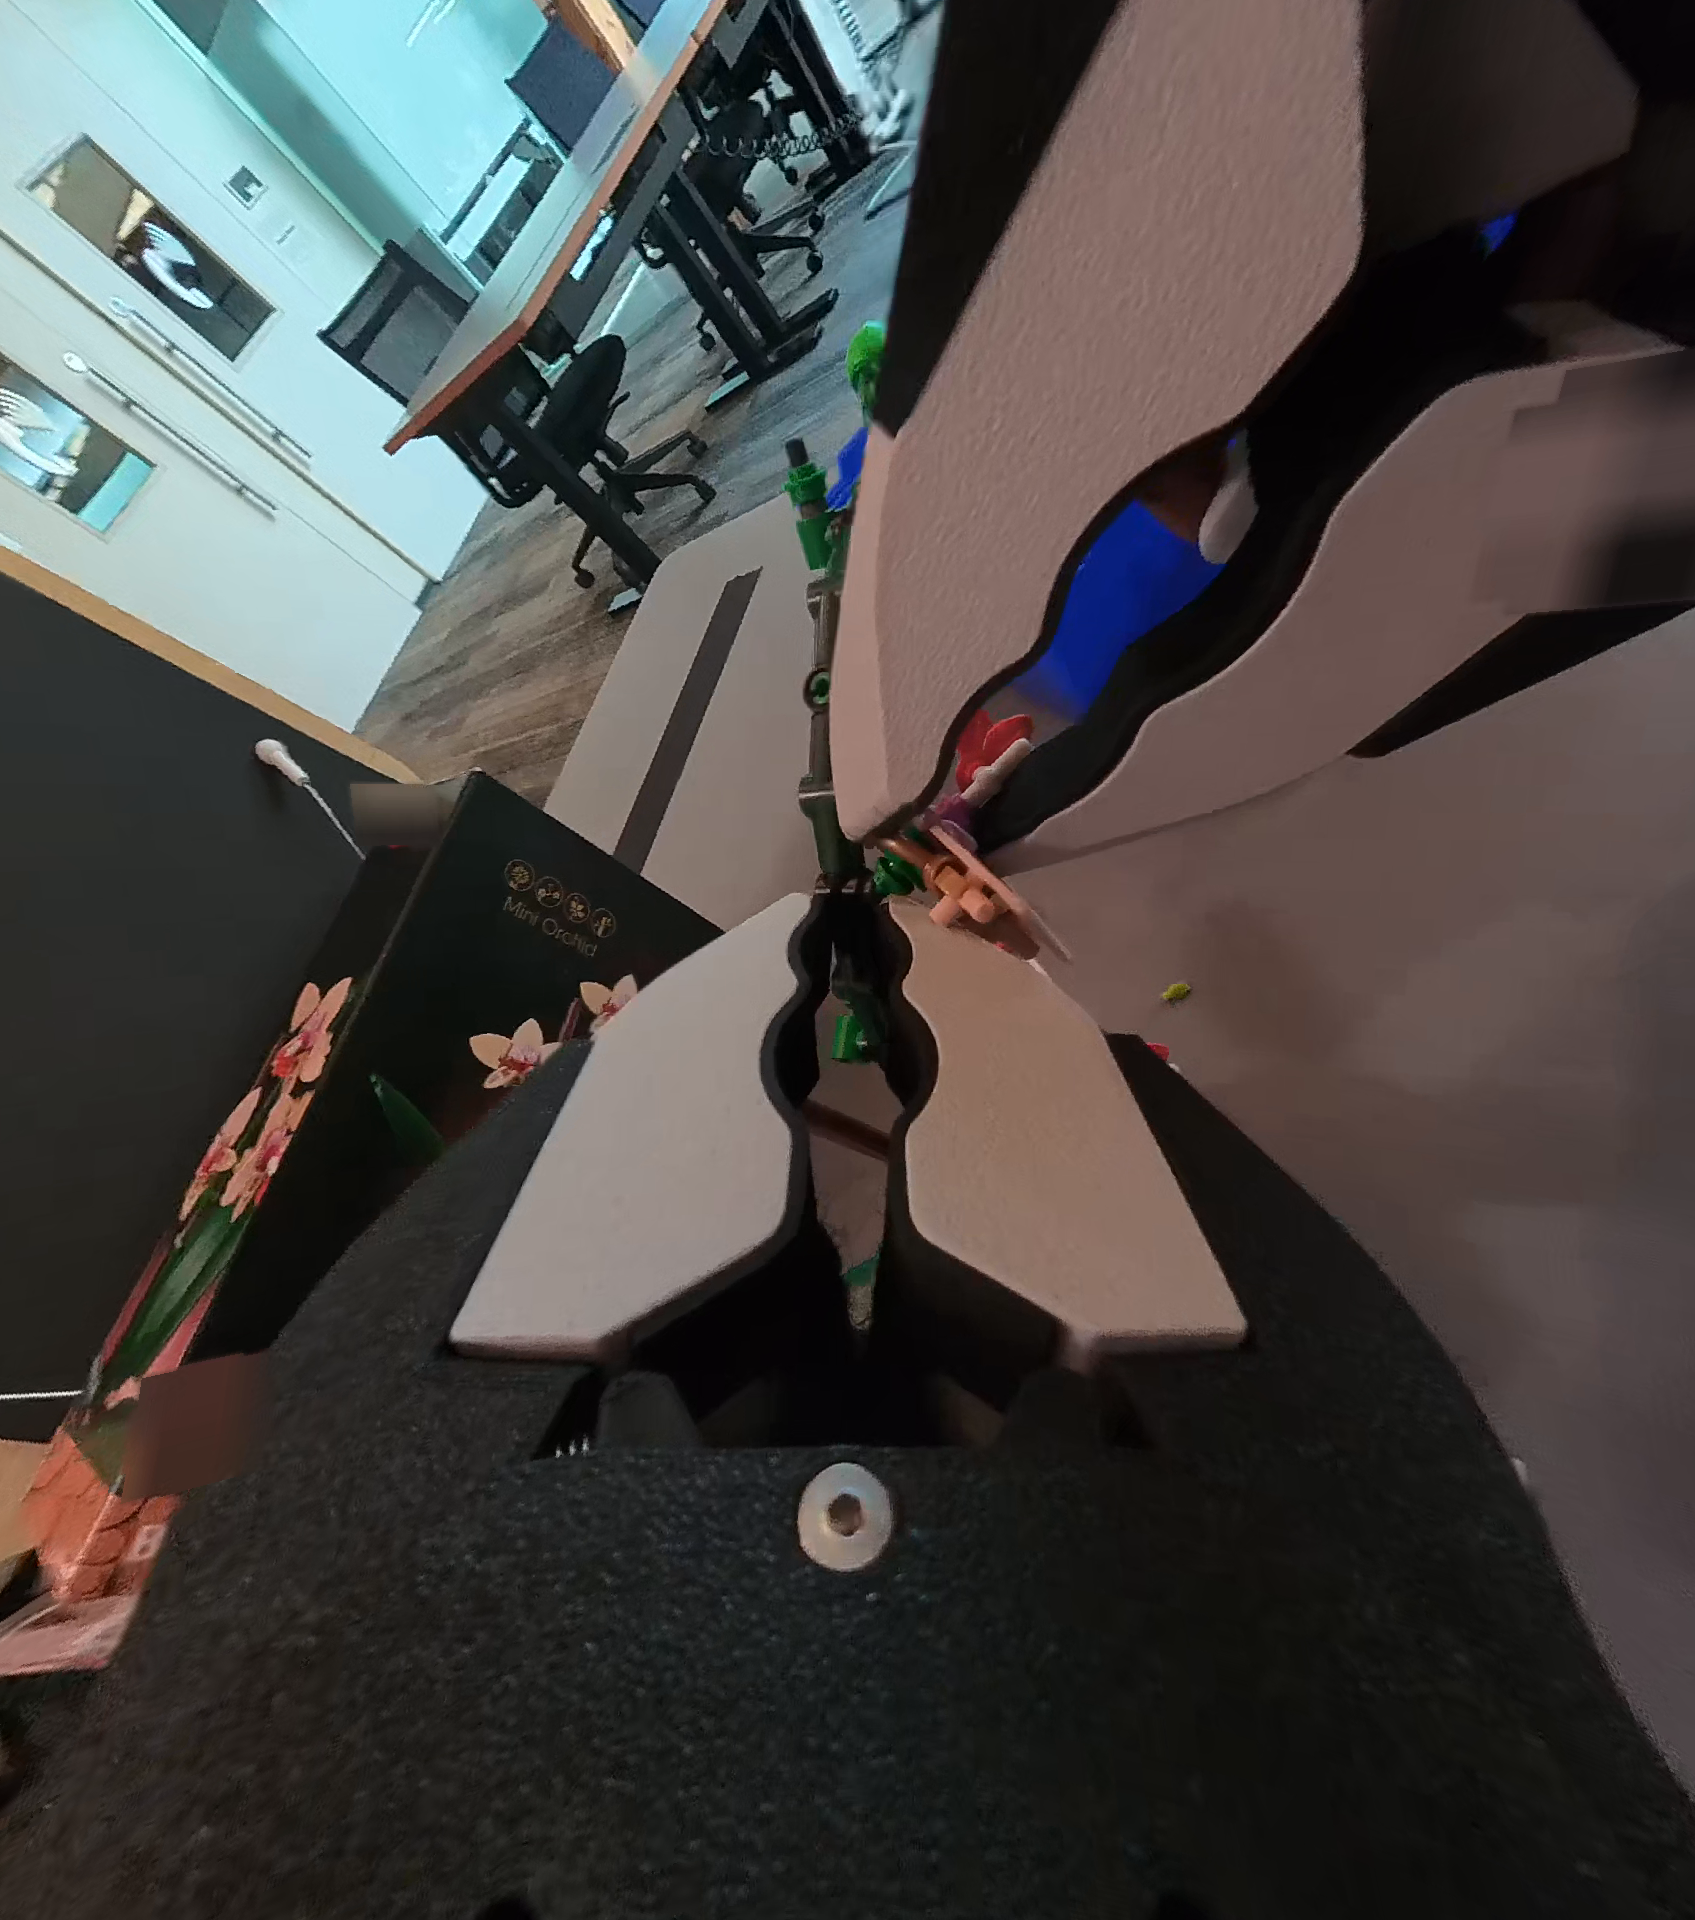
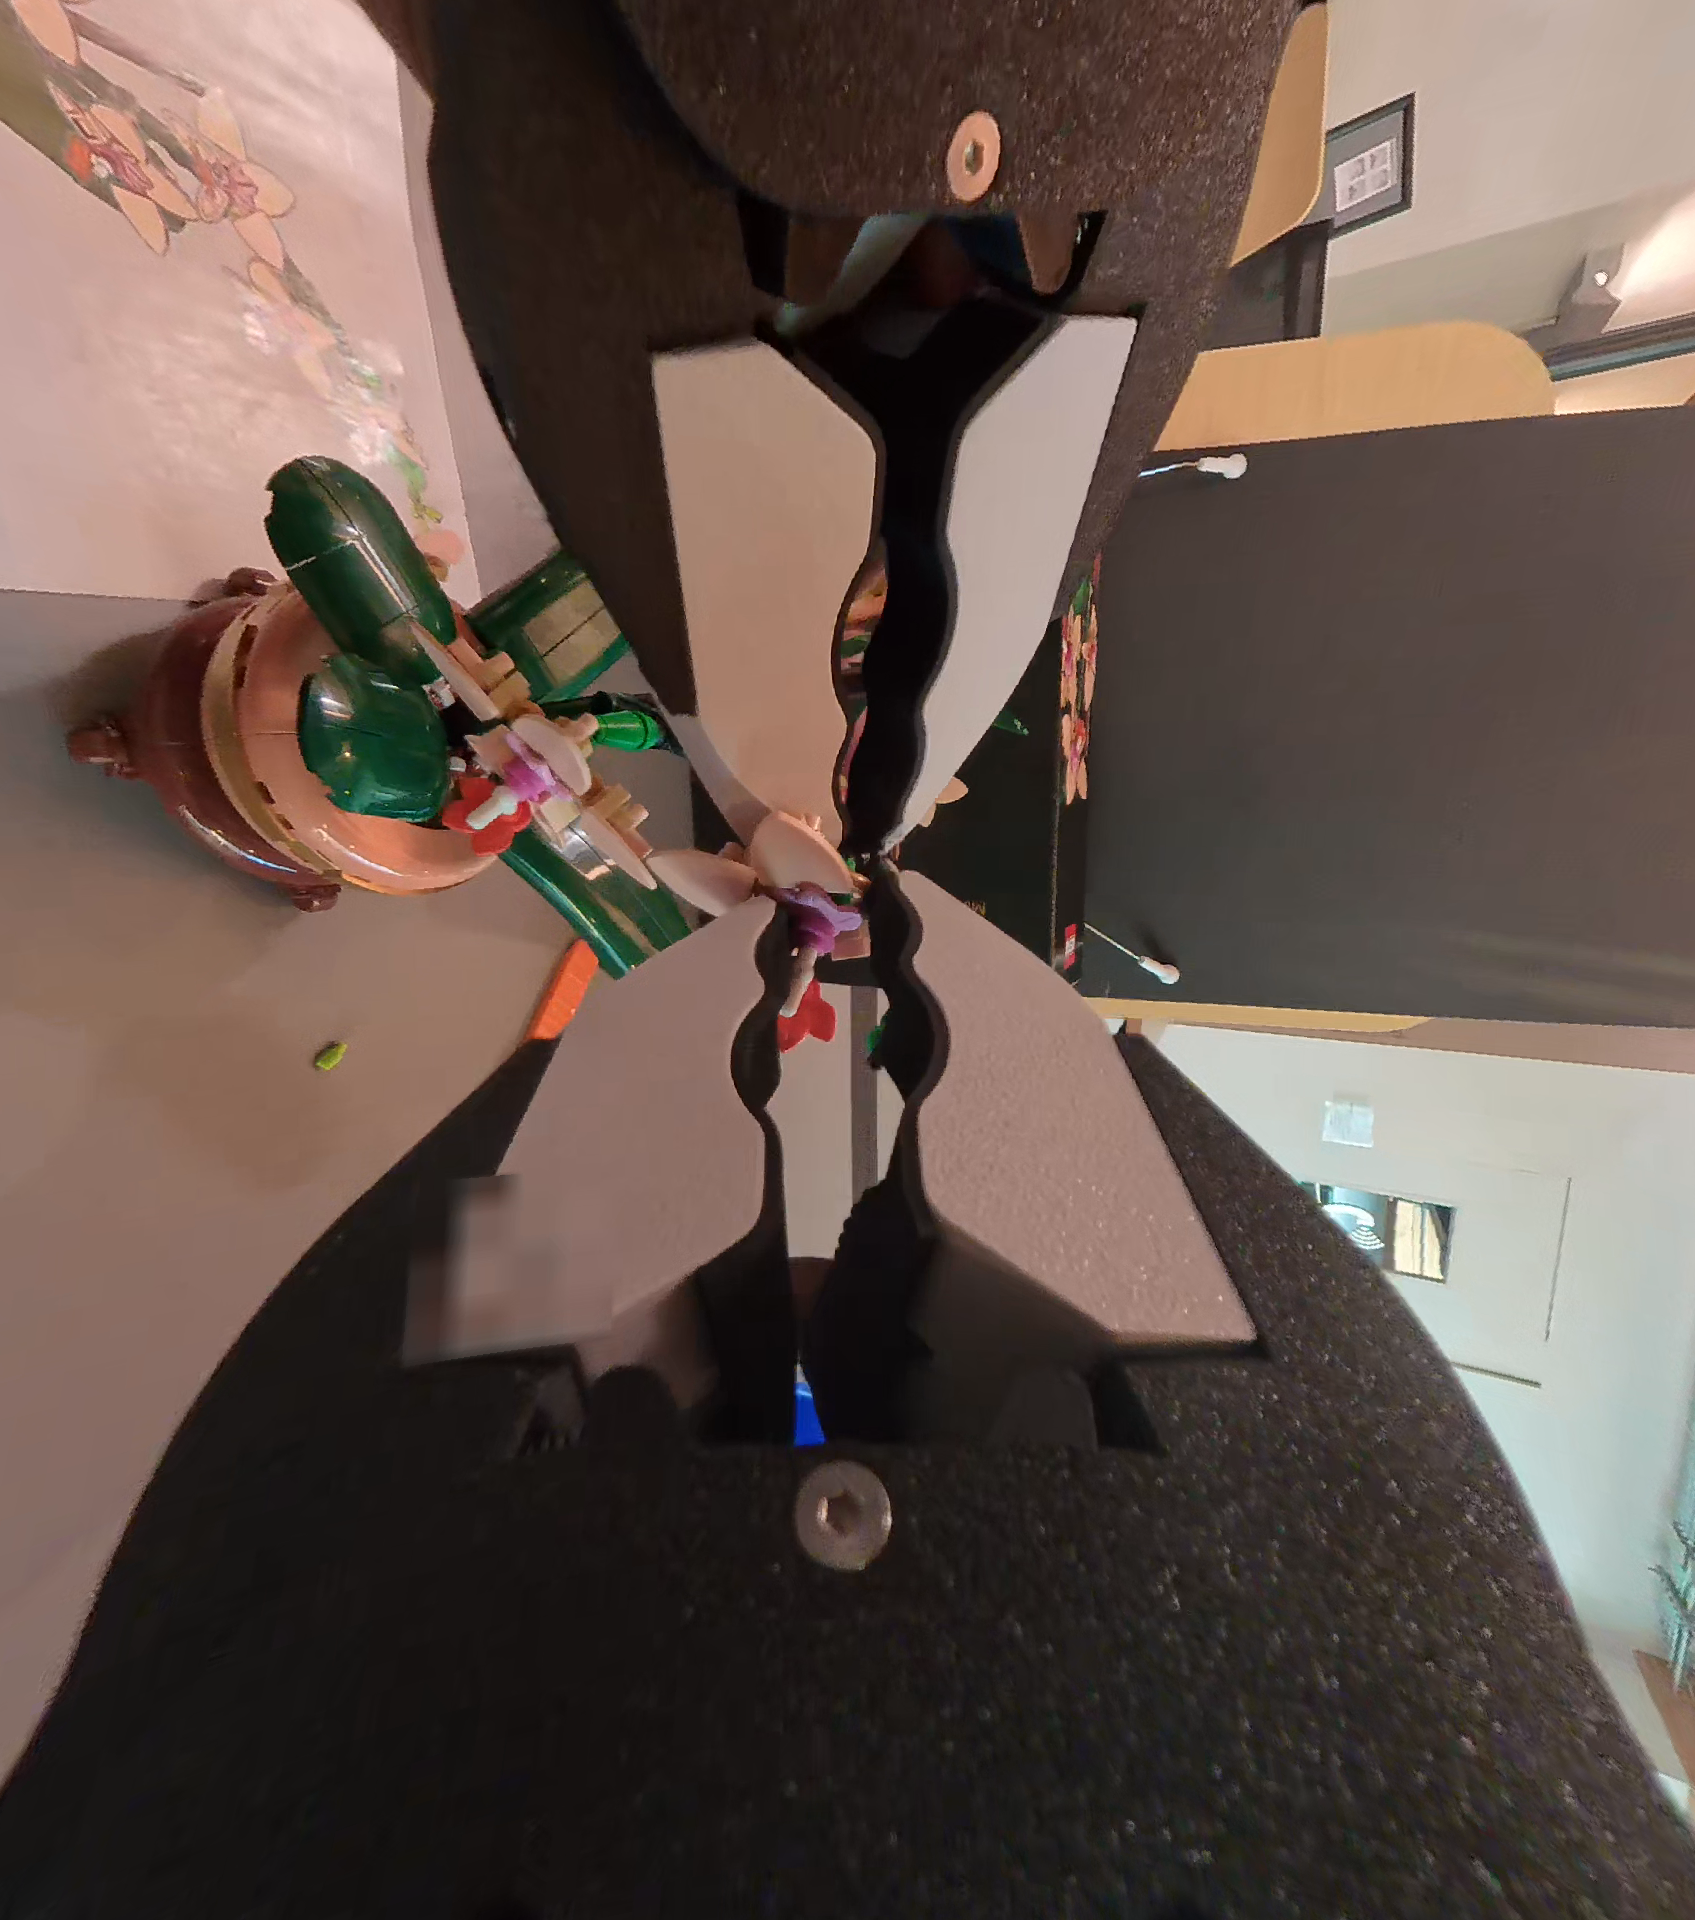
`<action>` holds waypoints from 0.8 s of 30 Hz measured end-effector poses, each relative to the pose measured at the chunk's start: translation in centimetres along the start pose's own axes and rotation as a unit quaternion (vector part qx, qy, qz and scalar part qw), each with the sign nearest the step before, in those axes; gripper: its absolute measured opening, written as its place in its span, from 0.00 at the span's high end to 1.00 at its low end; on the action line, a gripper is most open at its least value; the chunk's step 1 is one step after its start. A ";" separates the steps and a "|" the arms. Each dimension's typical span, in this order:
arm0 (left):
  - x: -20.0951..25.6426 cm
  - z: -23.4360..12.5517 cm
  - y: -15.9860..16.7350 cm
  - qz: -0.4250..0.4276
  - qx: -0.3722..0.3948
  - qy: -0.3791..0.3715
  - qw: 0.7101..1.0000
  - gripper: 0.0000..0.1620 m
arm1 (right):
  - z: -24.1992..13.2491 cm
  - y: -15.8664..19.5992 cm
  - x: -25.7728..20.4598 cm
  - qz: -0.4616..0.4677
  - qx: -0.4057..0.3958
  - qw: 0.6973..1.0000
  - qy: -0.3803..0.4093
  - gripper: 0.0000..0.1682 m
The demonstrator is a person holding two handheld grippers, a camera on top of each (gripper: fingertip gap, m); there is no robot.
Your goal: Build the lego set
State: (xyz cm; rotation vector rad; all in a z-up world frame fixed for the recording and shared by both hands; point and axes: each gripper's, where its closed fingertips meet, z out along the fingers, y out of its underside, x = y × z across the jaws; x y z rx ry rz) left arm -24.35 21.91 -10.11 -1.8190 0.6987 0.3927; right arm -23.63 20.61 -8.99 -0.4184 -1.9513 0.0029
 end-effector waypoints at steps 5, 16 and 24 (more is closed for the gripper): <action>-0.4 0.0 0.2 -0.011 0.009 0.011 1.000 0.95 | 0.2 0.1 0.4 0.026 0.013 0.999 0.013 0.91; -0.4 0.1 0.2 -0.037 0.018 0.025 0.999 0.95 | -0.1 0.1 0.4 0.079 0.068 0.994 0.030 0.93; -0.5 0.1 0.2 -0.046 0.028 0.018 0.998 0.95 | -0.1 0.0 0.6 0.117 0.083 0.989 0.045 0.94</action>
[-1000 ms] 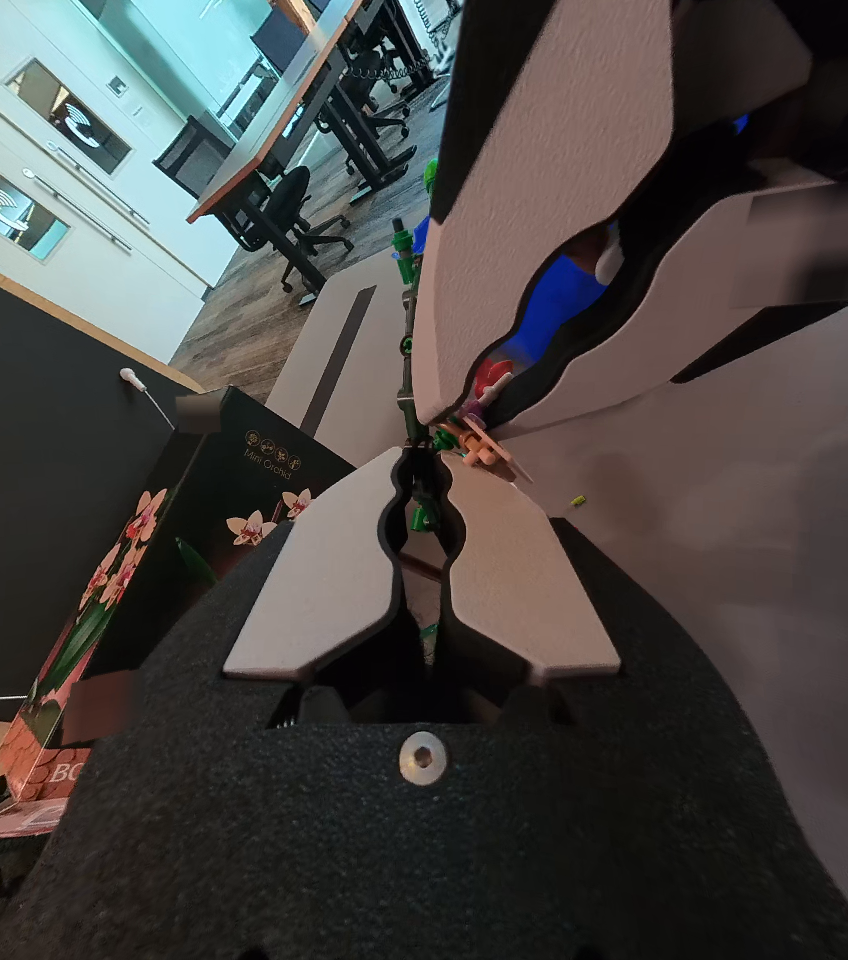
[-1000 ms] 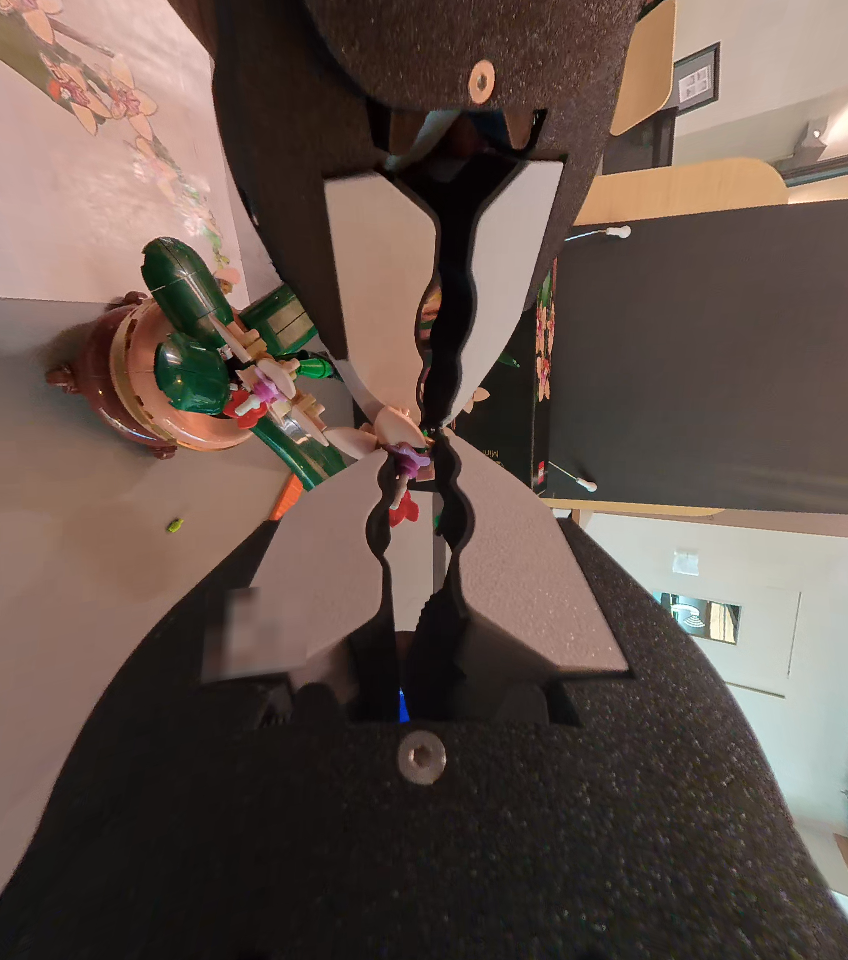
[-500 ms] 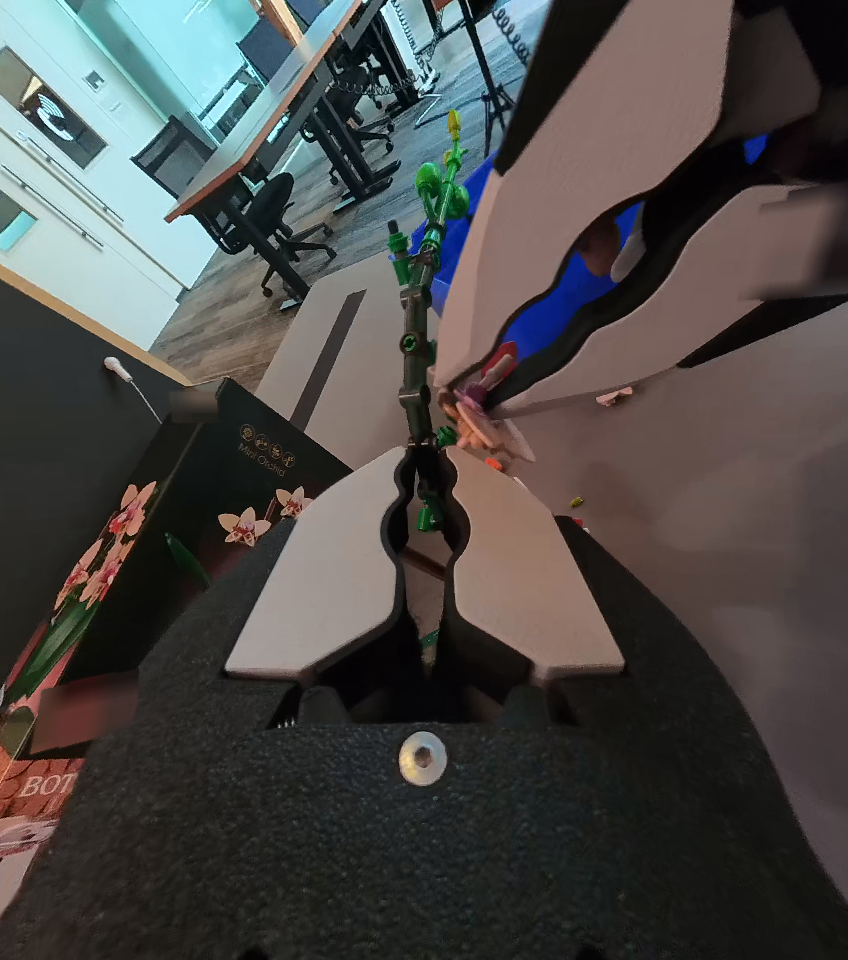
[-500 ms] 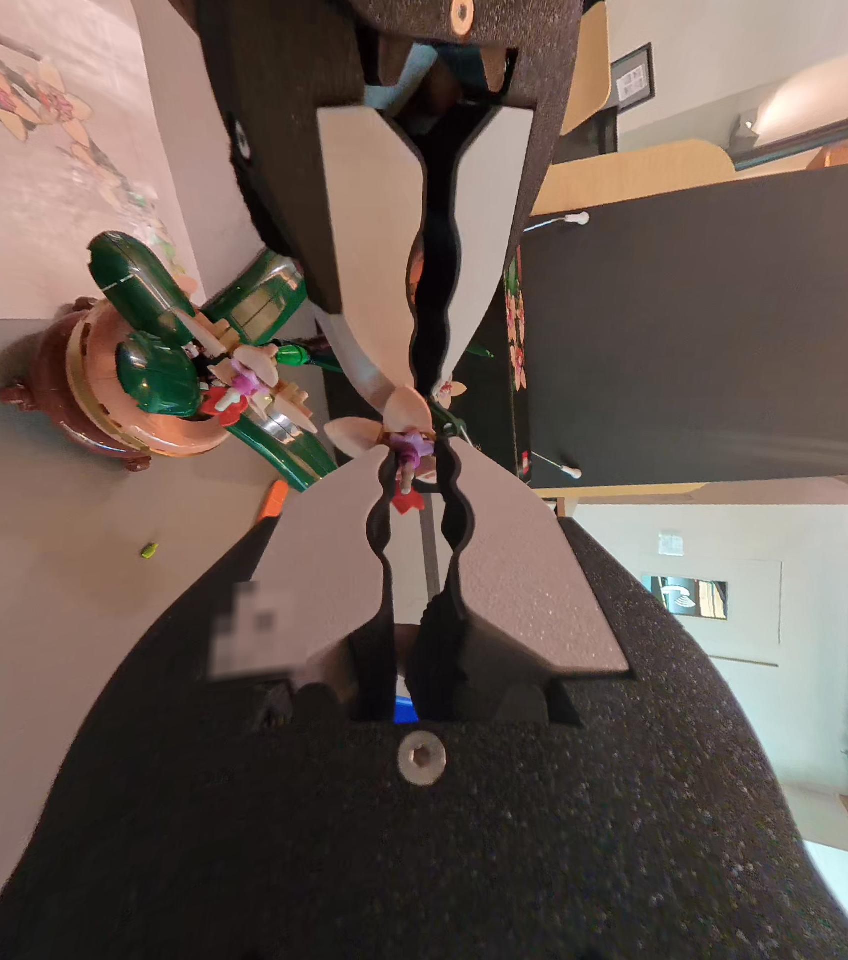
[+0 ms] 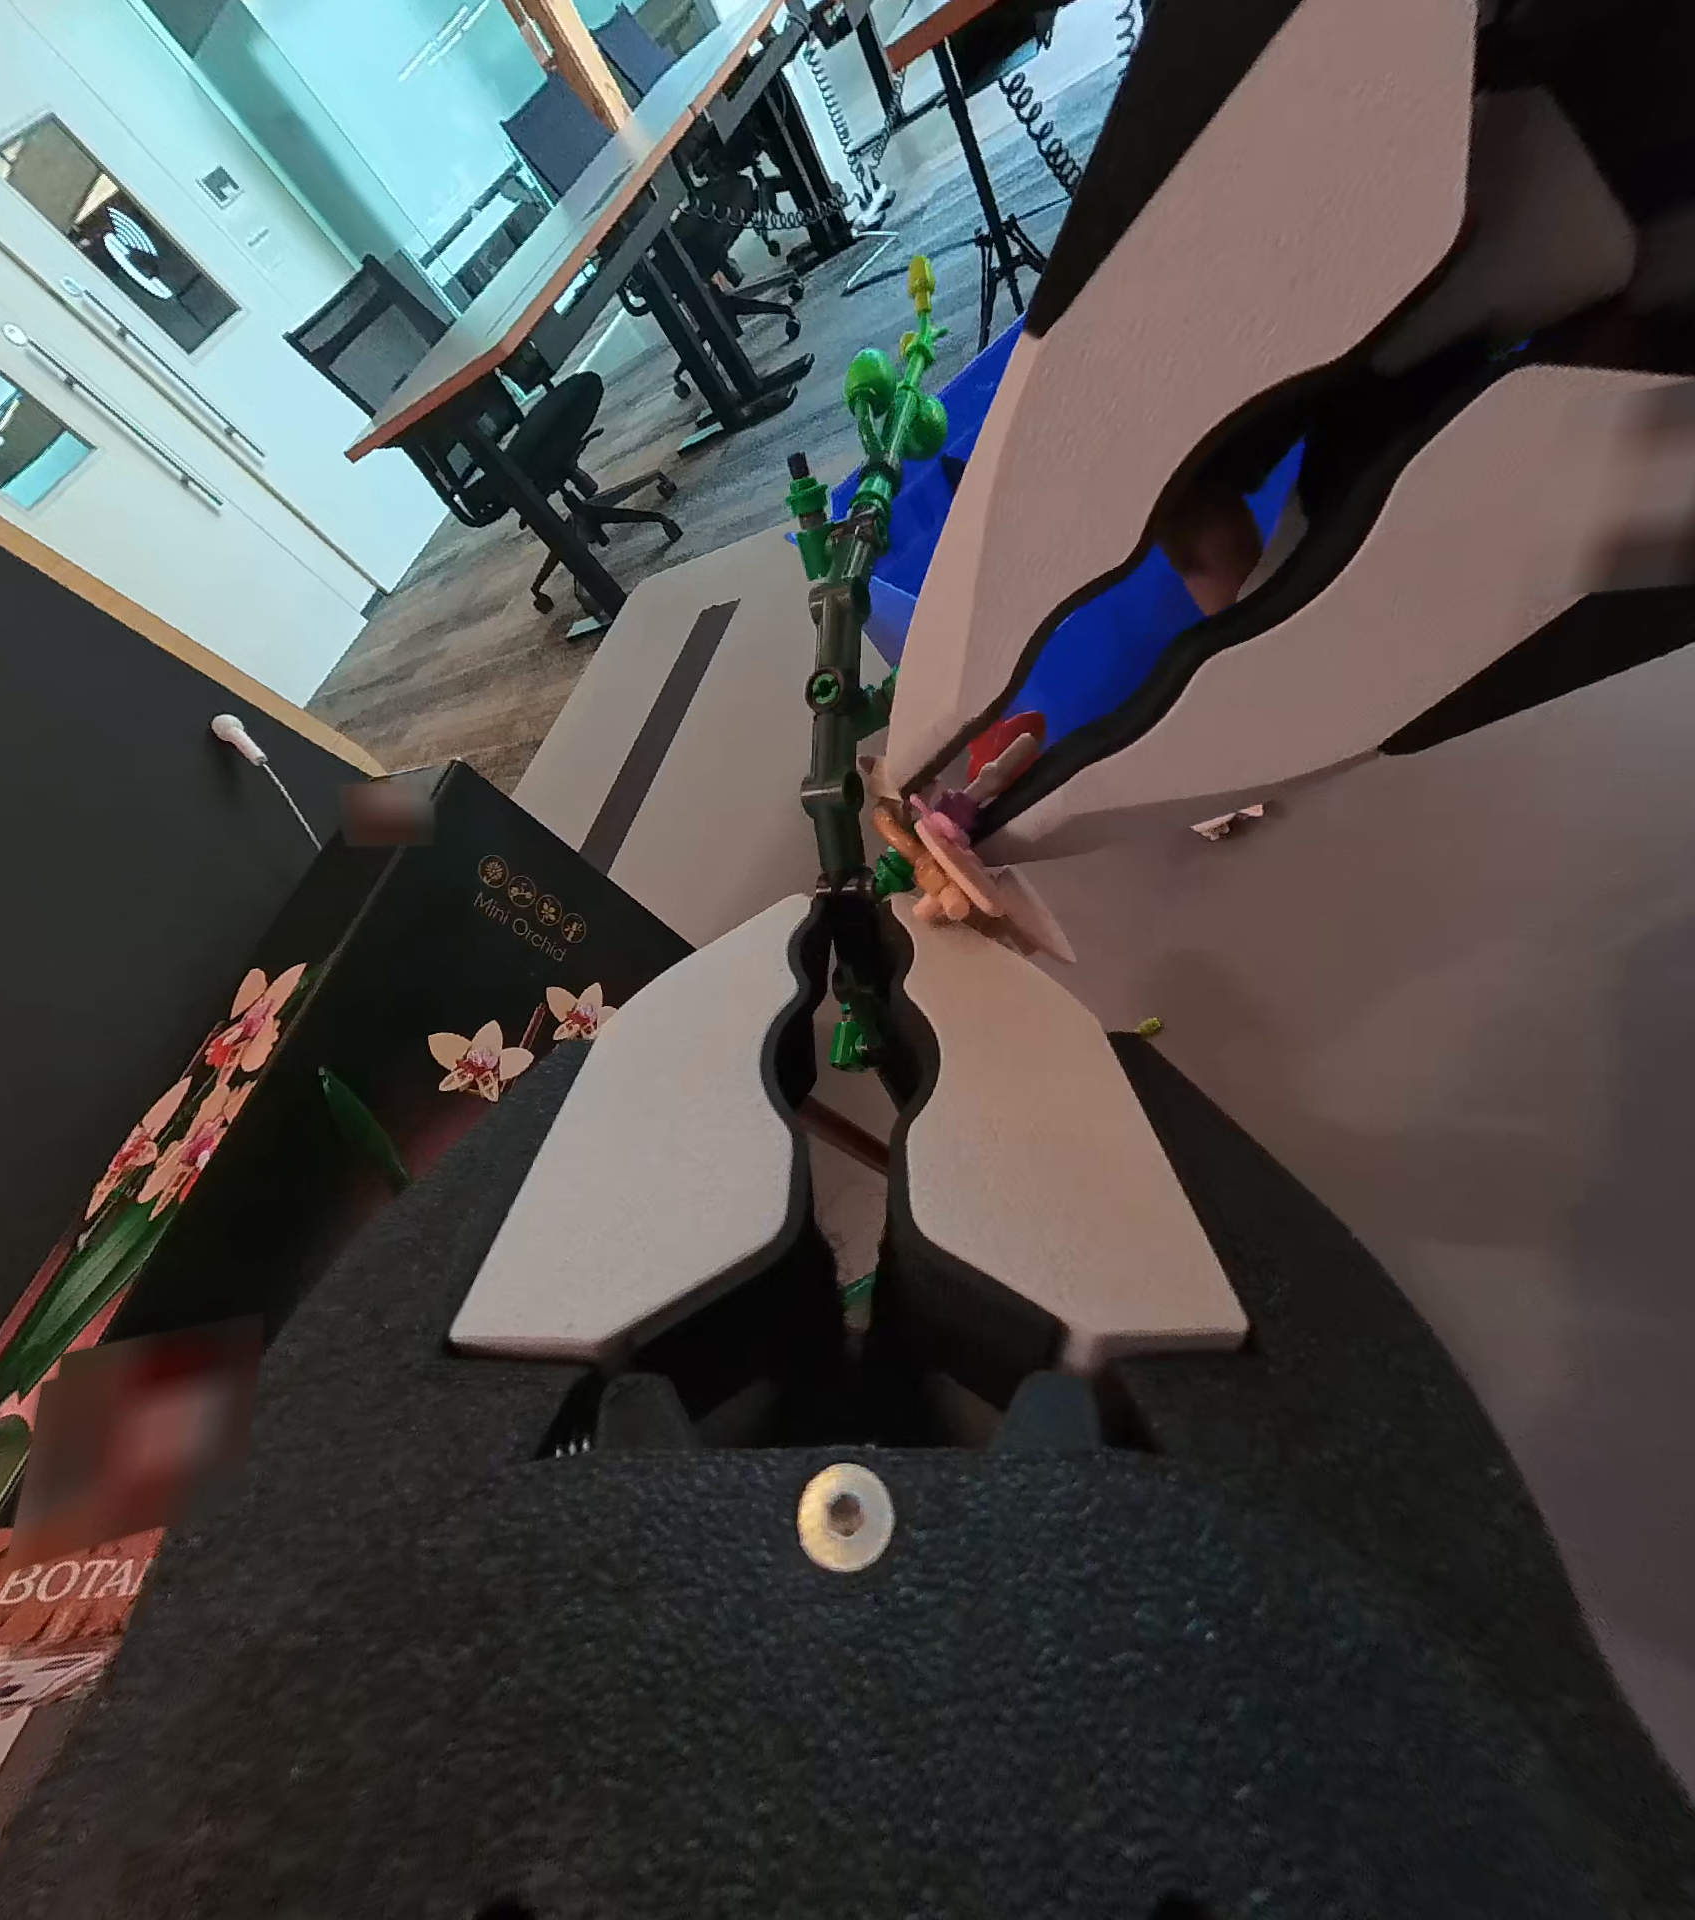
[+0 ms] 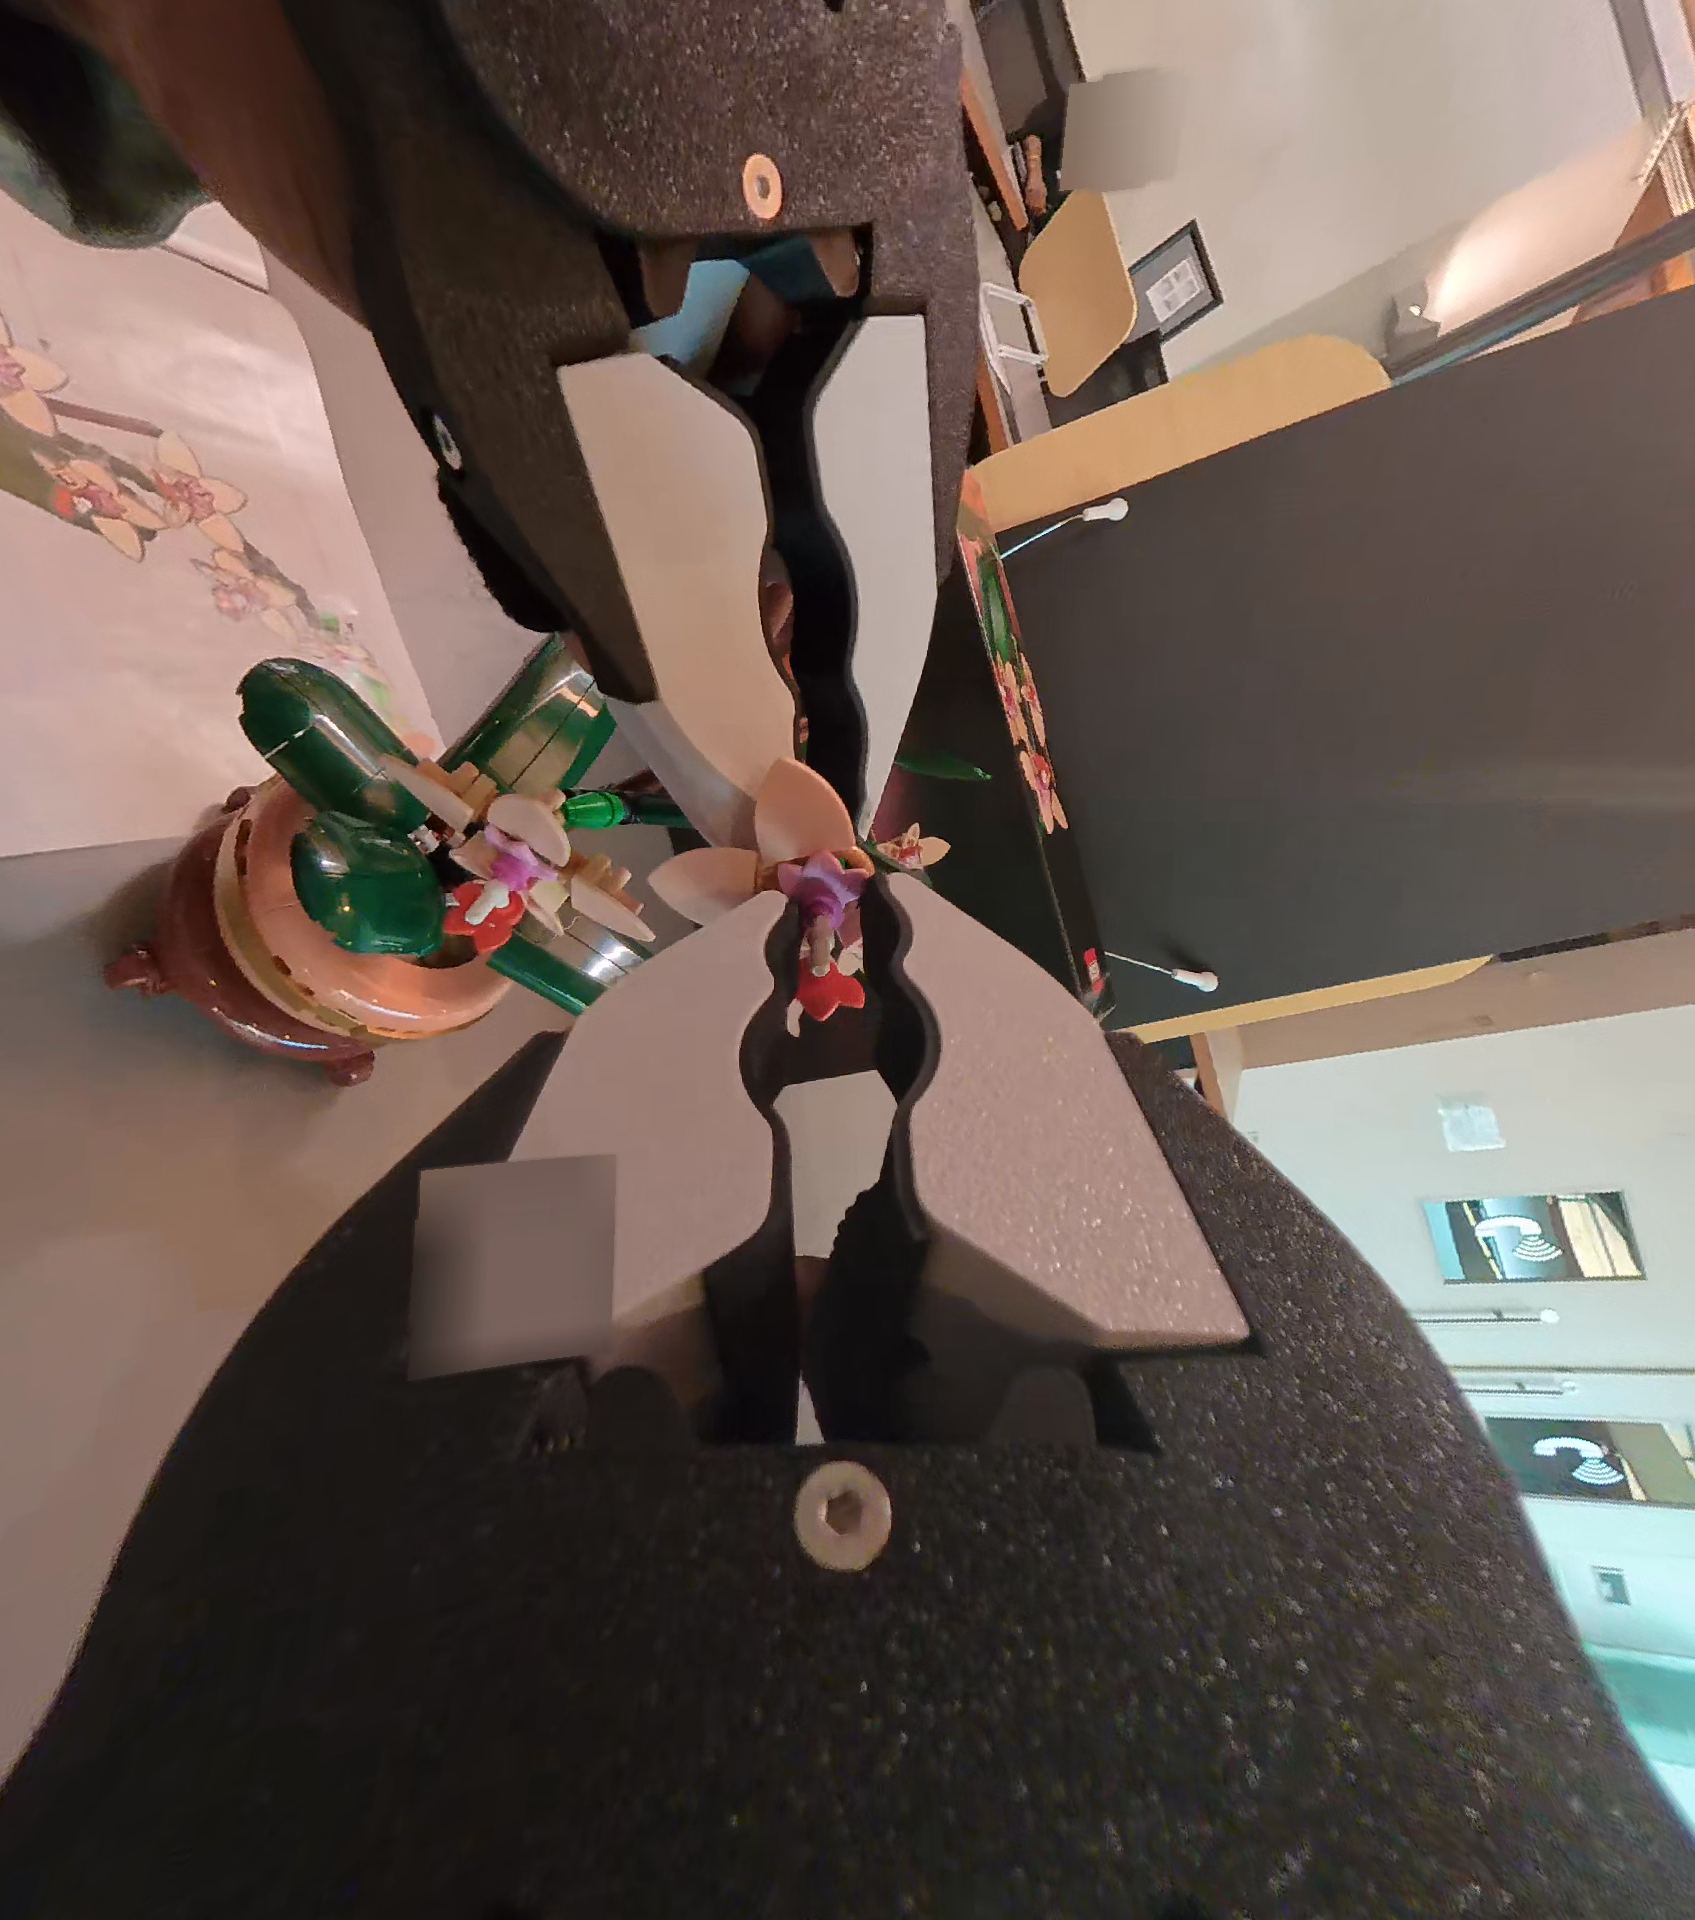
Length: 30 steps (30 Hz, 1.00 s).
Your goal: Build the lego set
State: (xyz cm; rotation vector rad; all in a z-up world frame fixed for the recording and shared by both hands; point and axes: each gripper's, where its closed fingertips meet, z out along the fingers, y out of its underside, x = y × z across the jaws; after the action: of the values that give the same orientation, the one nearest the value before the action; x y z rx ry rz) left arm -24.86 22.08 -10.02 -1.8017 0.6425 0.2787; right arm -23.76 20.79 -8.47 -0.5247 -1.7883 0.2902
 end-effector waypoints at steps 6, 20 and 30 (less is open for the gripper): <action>0.2 -0.1 -0.1 0.019 0.006 -0.006 1.000 0.95 | -0.2 -0.2 -0.1 0.019 0.016 1.000 0.003 0.94; 0.1 -0.3 0.0 0.043 -0.006 -0.030 0.999 0.95 | -0.1 -0.3 -0.3 0.011 0.018 1.000 0.021 0.94; 0.3 -0.4 0.1 0.049 -0.013 -0.020 0.999 0.96 | 0.0 -0.4 -0.5 -0.018 0.009 1.000 0.012 0.94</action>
State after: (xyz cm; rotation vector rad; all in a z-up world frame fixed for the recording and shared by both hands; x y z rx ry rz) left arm -24.69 21.62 -10.09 -1.7879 0.7034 0.3897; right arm -23.75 20.16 -8.69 -0.4816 -1.7691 0.2740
